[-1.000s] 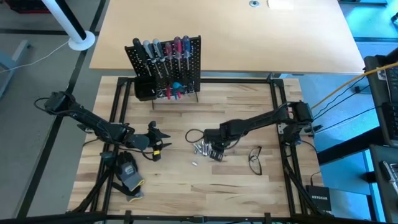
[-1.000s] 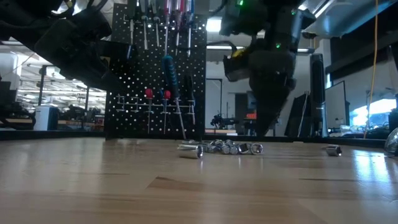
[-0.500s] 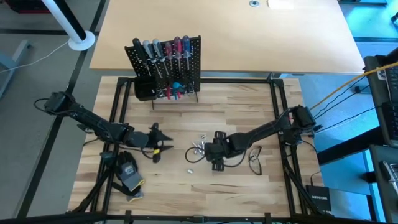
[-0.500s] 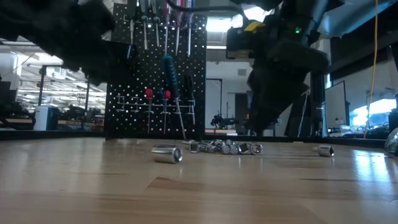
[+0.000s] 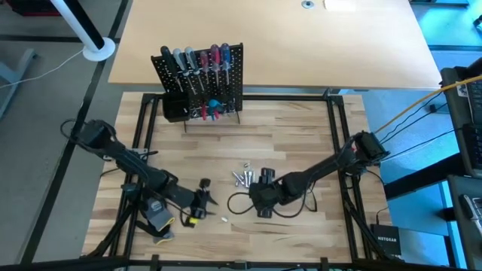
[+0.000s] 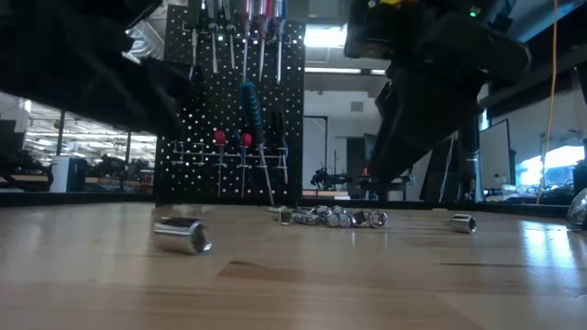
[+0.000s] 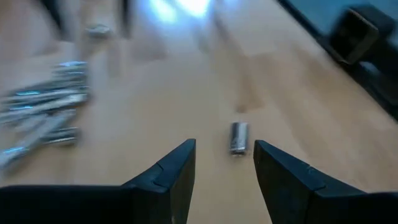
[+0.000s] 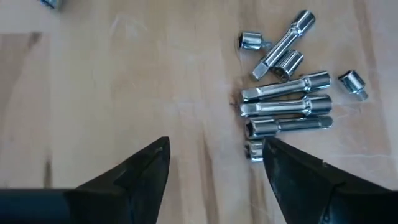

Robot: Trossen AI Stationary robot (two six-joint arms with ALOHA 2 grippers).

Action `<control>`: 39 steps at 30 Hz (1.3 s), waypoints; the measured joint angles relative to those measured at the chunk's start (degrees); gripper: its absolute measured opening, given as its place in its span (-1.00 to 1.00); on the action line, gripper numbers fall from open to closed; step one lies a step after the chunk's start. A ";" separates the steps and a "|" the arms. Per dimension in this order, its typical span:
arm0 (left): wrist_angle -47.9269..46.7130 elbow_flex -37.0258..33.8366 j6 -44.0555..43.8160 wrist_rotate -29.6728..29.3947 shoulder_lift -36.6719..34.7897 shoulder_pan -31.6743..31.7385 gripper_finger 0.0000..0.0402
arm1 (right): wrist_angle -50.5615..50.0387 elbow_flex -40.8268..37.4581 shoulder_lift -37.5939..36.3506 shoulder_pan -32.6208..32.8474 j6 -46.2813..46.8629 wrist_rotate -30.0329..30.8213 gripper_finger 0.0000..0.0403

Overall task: Hang tools onto peg board
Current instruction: Put the socket into the black bin on the peg board

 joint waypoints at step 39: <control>13.46 9.10 1.87 4.99 22.46 -5.50 -0.24 | 8.44 0.07 3.54 4.97 12.34 0.30 0.27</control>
